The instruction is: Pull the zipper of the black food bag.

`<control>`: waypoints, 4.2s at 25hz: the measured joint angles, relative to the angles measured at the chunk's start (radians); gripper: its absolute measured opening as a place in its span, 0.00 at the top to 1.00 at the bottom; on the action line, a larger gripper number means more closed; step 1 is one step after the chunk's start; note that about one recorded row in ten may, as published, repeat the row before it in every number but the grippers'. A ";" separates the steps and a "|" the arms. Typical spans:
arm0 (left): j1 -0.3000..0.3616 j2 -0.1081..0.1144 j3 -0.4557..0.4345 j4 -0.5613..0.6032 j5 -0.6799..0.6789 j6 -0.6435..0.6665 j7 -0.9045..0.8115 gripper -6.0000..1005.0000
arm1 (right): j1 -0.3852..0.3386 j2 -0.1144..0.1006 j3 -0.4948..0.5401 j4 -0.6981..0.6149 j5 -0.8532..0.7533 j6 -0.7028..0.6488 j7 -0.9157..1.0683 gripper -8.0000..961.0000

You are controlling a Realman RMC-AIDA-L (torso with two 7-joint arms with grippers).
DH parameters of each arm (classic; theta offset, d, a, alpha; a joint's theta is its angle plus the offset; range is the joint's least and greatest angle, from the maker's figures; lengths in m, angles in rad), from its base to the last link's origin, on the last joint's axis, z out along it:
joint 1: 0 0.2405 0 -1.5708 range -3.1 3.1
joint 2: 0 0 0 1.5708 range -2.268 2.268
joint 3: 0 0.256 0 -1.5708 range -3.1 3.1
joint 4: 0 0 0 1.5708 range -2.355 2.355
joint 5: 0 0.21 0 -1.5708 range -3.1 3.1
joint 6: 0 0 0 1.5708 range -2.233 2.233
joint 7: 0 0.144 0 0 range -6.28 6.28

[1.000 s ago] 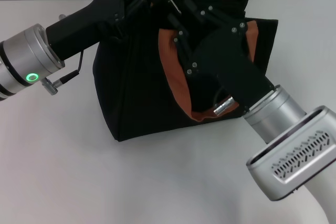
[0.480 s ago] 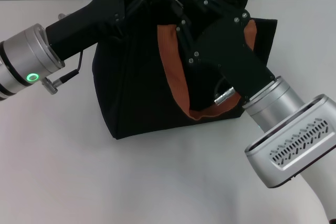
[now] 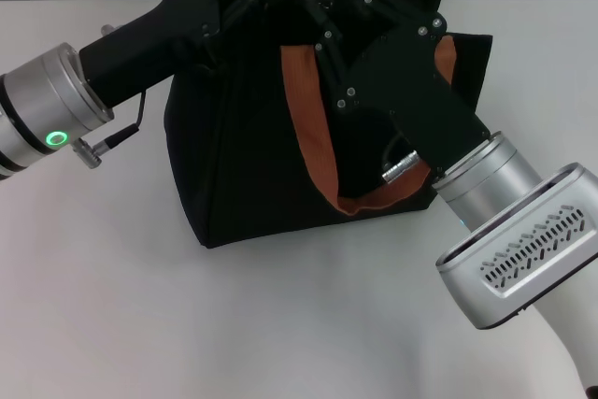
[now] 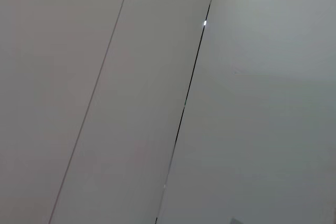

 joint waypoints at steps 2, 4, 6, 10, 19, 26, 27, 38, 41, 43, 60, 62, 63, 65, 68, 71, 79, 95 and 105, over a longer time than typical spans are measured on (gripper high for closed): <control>0.000 0.000 0.001 0.000 -0.003 0.000 0.000 0.90 | 0.000 0.000 -0.001 -0.002 0.000 0.000 0.001 0.73; 0.002 0.000 0.000 0.000 -0.004 -0.001 0.000 0.90 | 0.000 0.000 -0.004 -0.002 0.000 0.000 0.002 0.73; 0.002 0.000 0.000 0.000 -0.004 -0.002 0.000 0.90 | 0.000 0.000 -0.005 -0.003 0.000 0.000 0.004 0.73; 0.003 0.000 -0.001 0.000 -0.005 -0.004 0.000 0.90 | -0.007 0.000 -0.006 0.001 0.000 -0.006 0.026 0.72; 0.004 0.000 -0.003 0.000 -0.006 -0.005 0.000 0.90 | -0.066 -0.009 0.002 -0.004 0.000 -0.131 0.220 0.73; 0.004 0.000 -0.004 0.000 -0.006 -0.014 0.000 0.90 | -0.082 -0.046 0.001 -0.045 -0.070 -0.240 0.683 0.71; 0.003 0.000 -0.004 0.000 -0.006 -0.016 0.000 0.90 | -0.080 -0.052 0.005 -0.062 -0.098 -0.253 0.765 0.71; -0.005 0.000 -0.002 -0.002 -0.008 -0.022 0.022 0.90 | 0.009 -0.026 0.021 -0.560 -0.166 -0.464 1.889 0.67; -0.006 0.000 0.001 -0.006 -0.008 -0.019 0.041 0.90 | 0.024 -0.026 0.018 -0.581 -0.163 -0.437 1.996 0.66; -0.009 0.000 0.003 -0.014 -0.008 -0.018 0.061 0.90 | 0.052 -0.026 0.011 -0.587 -0.163 -0.395 2.091 0.65; -0.014 0.000 0.005 -0.017 -0.007 -0.018 0.077 0.90 | 0.127 -0.007 -0.043 -0.578 -0.162 -0.270 2.198 0.52; -0.015 0.000 0.005 -0.017 -0.008 -0.020 0.077 0.90 | 0.127 -0.007 -0.045 -0.571 -0.161 -0.274 2.186 0.52; -0.015 0.000 0.005 -0.018 -0.007 -0.021 0.077 0.90 | 0.123 -0.007 -0.045 -0.569 -0.161 -0.274 2.185 0.51; -0.015 0.000 0.004 -0.022 -0.008 -0.023 0.077 0.90 | 0.116 -0.006 -0.045 -0.569 -0.161 -0.274 2.181 0.50; -0.016 0.000 0.000 -0.024 -0.010 -0.022 0.078 0.90 | 0.114 -0.004 -0.055 -0.567 -0.164 -0.260 2.172 0.46; -0.017 0.000 0.001 -0.023 -0.018 -0.020 0.078 0.90 | 0.114 -0.004 -0.058 -0.560 -0.166 -0.250 2.166 0.36; -0.021 0.000 0.004 -0.026 -0.031 -0.018 0.090 0.90 | 0.123 -0.003 -0.060 -0.519 -0.166 -0.222 2.109 0.23; -0.023 0.000 0.004 -0.041 -0.034 -0.018 0.100 0.90 | 0.153 -0.005 -0.057 -0.479 -0.166 -0.135 2.092 0.23; -0.025 0.000 0.001 -0.043 -0.035 -0.020 0.104 0.90 | 0.164 -0.005 -0.055 -0.445 -0.168 -0.162 2.088 0.23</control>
